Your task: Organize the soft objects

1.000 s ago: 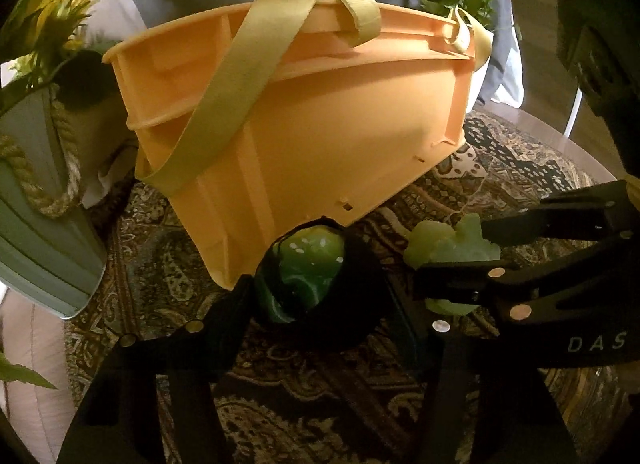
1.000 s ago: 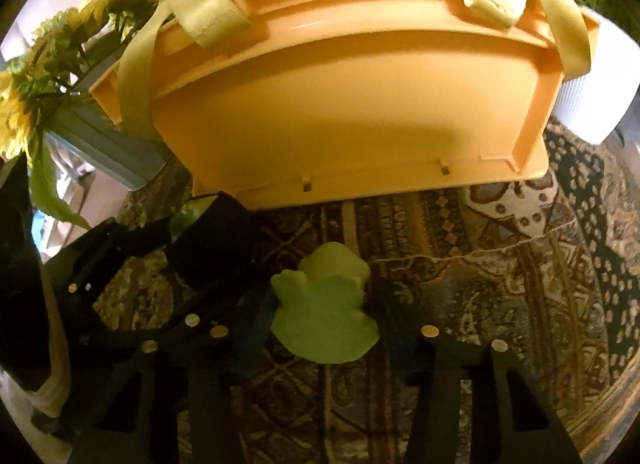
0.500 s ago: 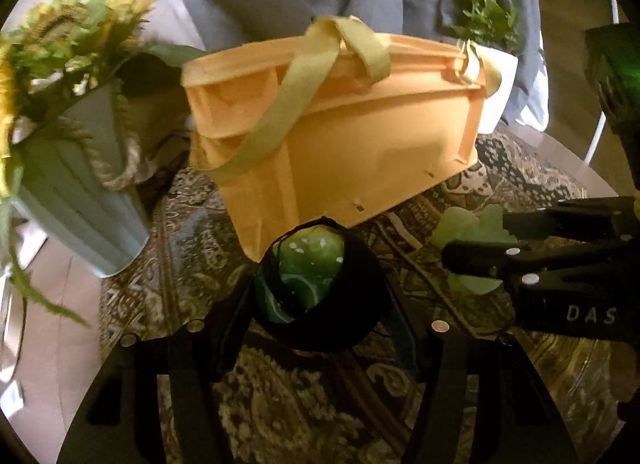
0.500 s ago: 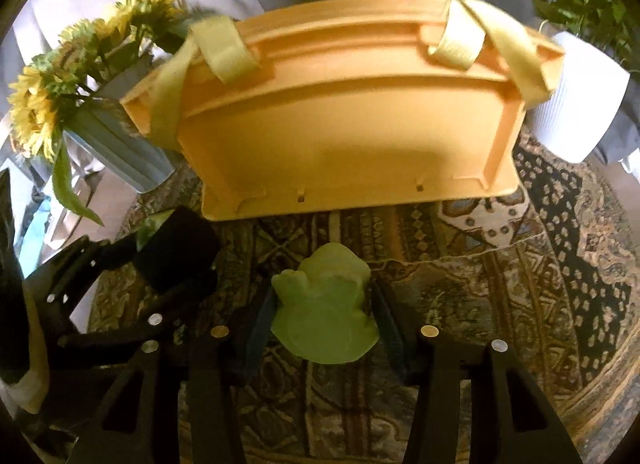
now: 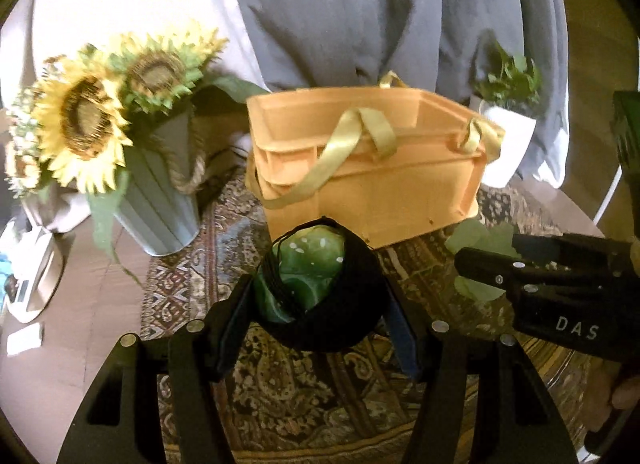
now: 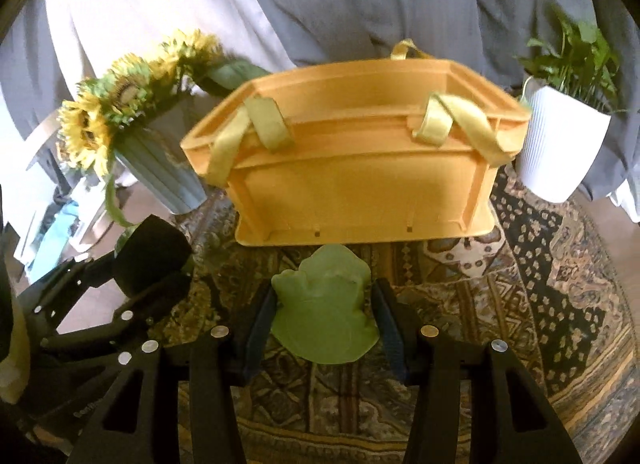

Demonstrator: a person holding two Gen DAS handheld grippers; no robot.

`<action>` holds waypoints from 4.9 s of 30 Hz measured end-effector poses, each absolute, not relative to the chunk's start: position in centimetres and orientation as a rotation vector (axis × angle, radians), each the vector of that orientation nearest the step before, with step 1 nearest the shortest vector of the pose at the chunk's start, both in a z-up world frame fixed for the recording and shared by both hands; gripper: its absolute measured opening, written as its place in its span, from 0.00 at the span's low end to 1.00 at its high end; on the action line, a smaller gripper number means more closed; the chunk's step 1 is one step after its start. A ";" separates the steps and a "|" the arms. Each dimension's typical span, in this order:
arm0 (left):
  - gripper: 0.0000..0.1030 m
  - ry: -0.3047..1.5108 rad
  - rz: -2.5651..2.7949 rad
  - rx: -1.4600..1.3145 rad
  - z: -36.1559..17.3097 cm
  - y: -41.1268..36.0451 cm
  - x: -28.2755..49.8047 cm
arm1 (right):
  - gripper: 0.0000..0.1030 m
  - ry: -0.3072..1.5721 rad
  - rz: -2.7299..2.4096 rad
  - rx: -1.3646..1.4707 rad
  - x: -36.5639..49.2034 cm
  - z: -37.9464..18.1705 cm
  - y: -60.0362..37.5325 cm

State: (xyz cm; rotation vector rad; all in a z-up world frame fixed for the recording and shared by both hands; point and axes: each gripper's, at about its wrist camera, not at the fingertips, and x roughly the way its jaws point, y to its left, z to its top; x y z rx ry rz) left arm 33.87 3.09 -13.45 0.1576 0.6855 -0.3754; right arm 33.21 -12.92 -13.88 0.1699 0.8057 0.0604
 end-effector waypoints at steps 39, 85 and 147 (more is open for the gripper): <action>0.60 0.396 -0.214 0.011 -1.3 -1.4 28.5 | 0.49 0.488 0.166 0.080 29.0 -2.3 -17.2; 0.60 0.615 -0.207 0.106 -6.5 -5.9 49.3 | 0.49 0.669 0.126 0.005 49.5 -6.0 -21.3; 1.00 0.393 -0.180 0.122 1.4 1.1 22.8 | 0.83 0.484 -0.163 0.079 22.5 0.5 -16.6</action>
